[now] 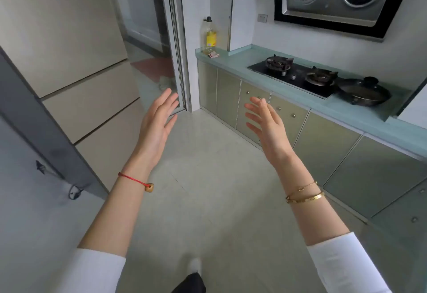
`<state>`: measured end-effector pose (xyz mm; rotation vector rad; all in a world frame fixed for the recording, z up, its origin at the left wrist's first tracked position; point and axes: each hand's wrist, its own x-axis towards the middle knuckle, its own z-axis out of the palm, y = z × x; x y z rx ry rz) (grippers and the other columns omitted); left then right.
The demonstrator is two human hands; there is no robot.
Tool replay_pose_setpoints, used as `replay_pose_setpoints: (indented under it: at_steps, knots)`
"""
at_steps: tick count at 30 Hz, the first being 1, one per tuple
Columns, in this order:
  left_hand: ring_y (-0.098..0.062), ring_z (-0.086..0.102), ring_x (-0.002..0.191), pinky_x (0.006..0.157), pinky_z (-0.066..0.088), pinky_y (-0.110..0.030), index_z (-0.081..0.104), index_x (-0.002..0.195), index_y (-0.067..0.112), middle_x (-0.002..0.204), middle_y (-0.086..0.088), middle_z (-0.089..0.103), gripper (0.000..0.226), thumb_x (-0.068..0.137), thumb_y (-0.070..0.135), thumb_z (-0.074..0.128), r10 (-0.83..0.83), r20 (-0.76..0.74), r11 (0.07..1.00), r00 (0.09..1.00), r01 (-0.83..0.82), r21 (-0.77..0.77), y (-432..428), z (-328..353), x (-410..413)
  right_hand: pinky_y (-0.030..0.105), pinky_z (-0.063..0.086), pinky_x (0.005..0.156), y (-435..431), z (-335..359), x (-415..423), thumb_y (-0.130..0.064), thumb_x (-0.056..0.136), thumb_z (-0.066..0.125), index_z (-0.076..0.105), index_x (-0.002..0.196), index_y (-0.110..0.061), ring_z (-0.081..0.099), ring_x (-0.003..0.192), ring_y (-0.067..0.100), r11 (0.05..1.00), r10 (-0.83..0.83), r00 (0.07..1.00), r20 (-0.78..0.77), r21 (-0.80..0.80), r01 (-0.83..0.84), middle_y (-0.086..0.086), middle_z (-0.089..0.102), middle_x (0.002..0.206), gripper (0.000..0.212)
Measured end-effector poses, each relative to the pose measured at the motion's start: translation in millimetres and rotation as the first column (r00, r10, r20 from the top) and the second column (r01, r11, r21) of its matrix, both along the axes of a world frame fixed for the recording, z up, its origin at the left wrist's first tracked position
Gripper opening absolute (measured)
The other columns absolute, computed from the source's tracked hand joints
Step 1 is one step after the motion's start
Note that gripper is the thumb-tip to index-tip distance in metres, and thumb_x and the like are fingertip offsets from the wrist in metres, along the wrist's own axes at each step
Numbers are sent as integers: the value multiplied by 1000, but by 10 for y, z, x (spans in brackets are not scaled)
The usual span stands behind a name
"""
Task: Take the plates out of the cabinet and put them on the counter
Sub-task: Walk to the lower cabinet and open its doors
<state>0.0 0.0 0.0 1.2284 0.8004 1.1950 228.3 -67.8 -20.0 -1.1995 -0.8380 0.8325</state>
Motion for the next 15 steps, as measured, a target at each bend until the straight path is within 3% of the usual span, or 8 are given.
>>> replay_pose_setpoints:
  at_steps: [7,15]
  knots:
    - [-4,52,132,117,37,-33,43,147,23,139,10,58,73,79,46,61,-18,4,1000,1000,18,-22,566,-109,279,39,47,106,527,-112,225,-44,102,39,58,130,-23,59,120,18,1000,-9,1000,2,-15,9,-2,65,126,39]
    - [-5,49,135,118,35,-34,41,147,23,146,7,53,62,88,38,52,-53,29,999,998,53,-5,1776,-312,694,42,45,109,1631,-198,606,-43,103,37,55,135,-19,58,122,18,999,-9,999,33,-44,11,-1,63,130,44]
